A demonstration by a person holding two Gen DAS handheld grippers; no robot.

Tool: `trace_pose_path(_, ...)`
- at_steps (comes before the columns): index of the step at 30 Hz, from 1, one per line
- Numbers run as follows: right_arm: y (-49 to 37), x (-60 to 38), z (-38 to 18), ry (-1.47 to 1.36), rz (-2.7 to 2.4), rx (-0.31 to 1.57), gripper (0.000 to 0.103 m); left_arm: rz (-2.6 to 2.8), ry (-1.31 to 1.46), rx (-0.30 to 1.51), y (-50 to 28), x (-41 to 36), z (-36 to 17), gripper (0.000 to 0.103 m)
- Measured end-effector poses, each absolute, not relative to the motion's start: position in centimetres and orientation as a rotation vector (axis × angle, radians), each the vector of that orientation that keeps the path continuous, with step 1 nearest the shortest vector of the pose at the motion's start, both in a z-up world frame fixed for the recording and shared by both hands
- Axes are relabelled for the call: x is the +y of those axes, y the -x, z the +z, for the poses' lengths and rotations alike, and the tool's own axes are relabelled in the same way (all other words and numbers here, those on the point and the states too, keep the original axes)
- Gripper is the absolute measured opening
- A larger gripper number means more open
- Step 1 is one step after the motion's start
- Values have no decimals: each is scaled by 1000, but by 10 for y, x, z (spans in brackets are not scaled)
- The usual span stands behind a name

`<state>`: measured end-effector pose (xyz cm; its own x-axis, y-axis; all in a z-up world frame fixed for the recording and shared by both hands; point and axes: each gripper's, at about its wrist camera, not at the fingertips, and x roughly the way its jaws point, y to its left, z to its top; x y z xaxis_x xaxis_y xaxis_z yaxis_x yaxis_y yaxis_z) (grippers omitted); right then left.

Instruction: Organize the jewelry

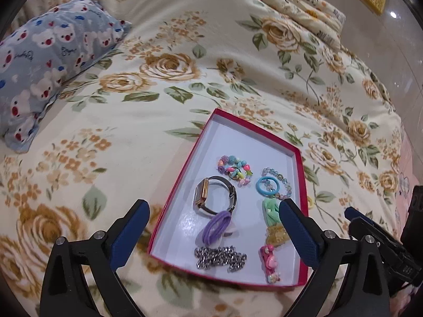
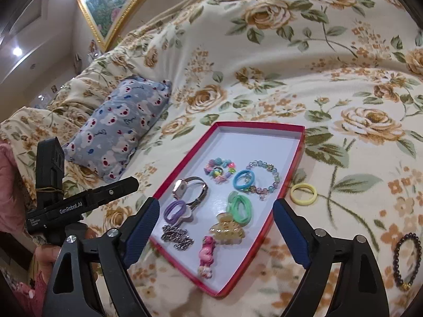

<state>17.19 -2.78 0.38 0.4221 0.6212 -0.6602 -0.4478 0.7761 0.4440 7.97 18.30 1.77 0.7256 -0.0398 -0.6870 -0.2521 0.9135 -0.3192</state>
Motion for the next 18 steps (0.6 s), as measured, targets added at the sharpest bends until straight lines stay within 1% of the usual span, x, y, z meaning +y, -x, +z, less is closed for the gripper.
trace_pose_path(5,-151,-28,11,-158,680,879,94,140,379,731,-51,178,17,102)
trace_pose_path(7,-141,-31,14,-141,673,856,100,135,356,731,-42,173,17,102)
trace_pose_path(8,-135,-33,15,-136,670,841,101,131,348,729,-38,172,17,102)
trace_pose_path(14,-116,-41,9,-128,657,837,102,157,245,713,-13,160,16,102)
trace_pose_path(18,-110,-35,7,-64,629,864,102,146,187,695,3,150,15,102)
